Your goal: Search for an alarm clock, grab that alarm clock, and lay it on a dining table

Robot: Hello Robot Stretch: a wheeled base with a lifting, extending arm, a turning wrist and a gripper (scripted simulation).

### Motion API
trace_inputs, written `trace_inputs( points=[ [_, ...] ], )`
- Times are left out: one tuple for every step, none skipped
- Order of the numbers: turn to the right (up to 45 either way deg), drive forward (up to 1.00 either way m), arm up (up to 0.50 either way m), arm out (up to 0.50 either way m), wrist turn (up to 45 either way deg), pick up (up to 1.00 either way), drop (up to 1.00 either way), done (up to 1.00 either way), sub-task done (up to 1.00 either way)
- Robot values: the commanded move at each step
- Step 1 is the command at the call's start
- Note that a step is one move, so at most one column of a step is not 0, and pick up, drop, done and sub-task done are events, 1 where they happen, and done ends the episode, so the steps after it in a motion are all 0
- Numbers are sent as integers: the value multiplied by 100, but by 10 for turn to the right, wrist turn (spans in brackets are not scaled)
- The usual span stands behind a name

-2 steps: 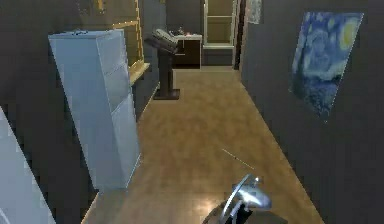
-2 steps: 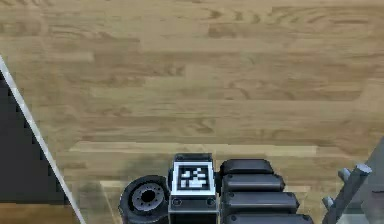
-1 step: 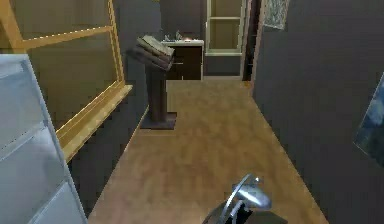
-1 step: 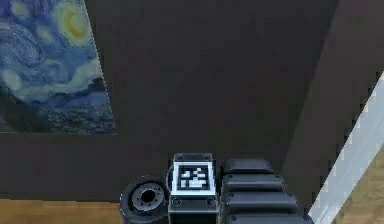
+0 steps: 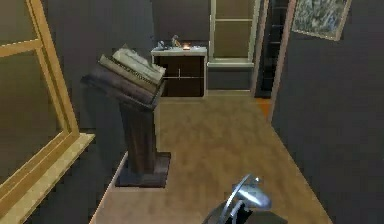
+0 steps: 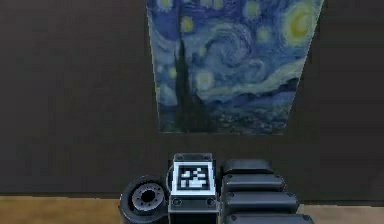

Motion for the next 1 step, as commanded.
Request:
trace_inputs(
  points=[
    [-60,0,0,0,0,0,0,0,0]
  ],
)
